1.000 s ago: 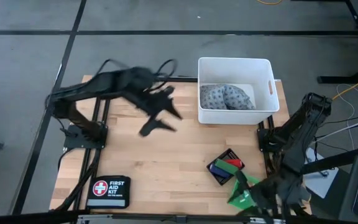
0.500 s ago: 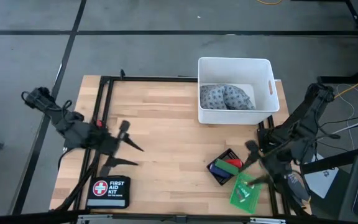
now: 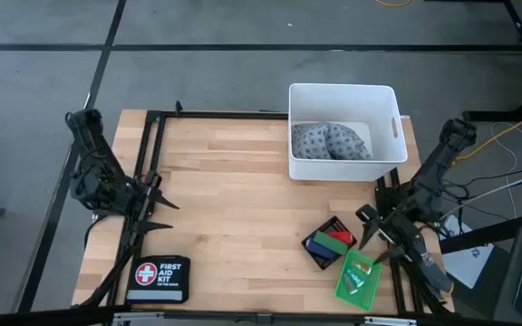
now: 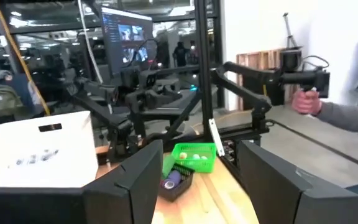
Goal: Pick & Place Medicine items
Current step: Return to Home Position
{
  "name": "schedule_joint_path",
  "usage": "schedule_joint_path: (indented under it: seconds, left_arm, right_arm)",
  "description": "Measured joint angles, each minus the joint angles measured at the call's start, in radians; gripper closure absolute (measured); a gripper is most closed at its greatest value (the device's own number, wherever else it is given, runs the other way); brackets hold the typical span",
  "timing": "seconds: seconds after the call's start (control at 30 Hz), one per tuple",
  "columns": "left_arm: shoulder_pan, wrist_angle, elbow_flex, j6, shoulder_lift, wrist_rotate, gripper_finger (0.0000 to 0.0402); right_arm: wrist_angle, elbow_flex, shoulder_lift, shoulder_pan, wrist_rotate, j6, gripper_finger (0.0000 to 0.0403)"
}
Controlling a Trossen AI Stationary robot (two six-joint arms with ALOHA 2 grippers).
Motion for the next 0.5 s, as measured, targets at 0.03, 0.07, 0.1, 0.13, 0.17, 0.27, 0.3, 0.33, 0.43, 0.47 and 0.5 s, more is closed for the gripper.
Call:
schedule_joint_path:
  seconds: [0.03,0.07,0.1,0.13,0.17,0.27,0.3,0.33,0.43,0.47,0.5]
  left_arm:
    - [-0.012,0.014,-0.021,-0.004,0.002,-0.019,0.0196]
    - [-0.022,0.029,-0.044,-0.011,0.003,-0.040,0.0196]
    - [-0.030,0.041,-0.068,-0.019,0.003,-0.058,0.0196]
    - [-0.038,0.060,-0.093,-0.028,0.003,-0.067,0.0196]
    - [-0.044,0.084,-0.119,-0.032,0.003,-0.069,0.0196]
    - [-0.057,0.188,-0.199,-0.022,0.005,-0.059,0.0195]
    - [-0.062,0.223,-0.225,-0.018,0.006,-0.051,0.0194]
    - [-0.065,0.258,-0.252,-0.017,0.009,-0.048,0.0194]
    - [-0.074,0.363,-0.324,-0.018,0.007,-0.037,0.0196]
    - [-0.076,0.385,-0.350,-0.025,0.008,-0.033,0.0196]
    - [-0.078,0.395,-0.376,-0.038,0.012,-0.025,0.0197]
  right_arm:
    - [0.031,-0.027,-0.010,-0.008,-0.033,0.006,0.0174]
    - [0.062,-0.055,-0.021,-0.014,-0.067,0.011,0.0174]
    - [0.089,-0.078,-0.028,-0.021,-0.095,0.015,0.0174]
    - [0.115,-0.097,-0.031,-0.026,-0.122,0.018,0.0174]
    - [0.137,-0.114,-0.032,-0.030,-0.143,0.020,0.0174]
    - [0.158,-0.145,-0.032,-0.033,-0.170,0.041,0.0174]
    - [0.160,-0.153,-0.032,-0.033,-0.169,0.052,0.0174]
    - [0.163,-0.163,-0.032,-0.034,-0.167,0.061,0.0174]
    - [0.210,-0.202,-0.032,-0.033,-0.167,0.068,0.0174]
    - [0.236,-0.215,-0.032,-0.033,-0.167,0.065,0.0174]
    - [0.263,-0.234,-0.032,-0.033,-0.167,0.064,0.0174]
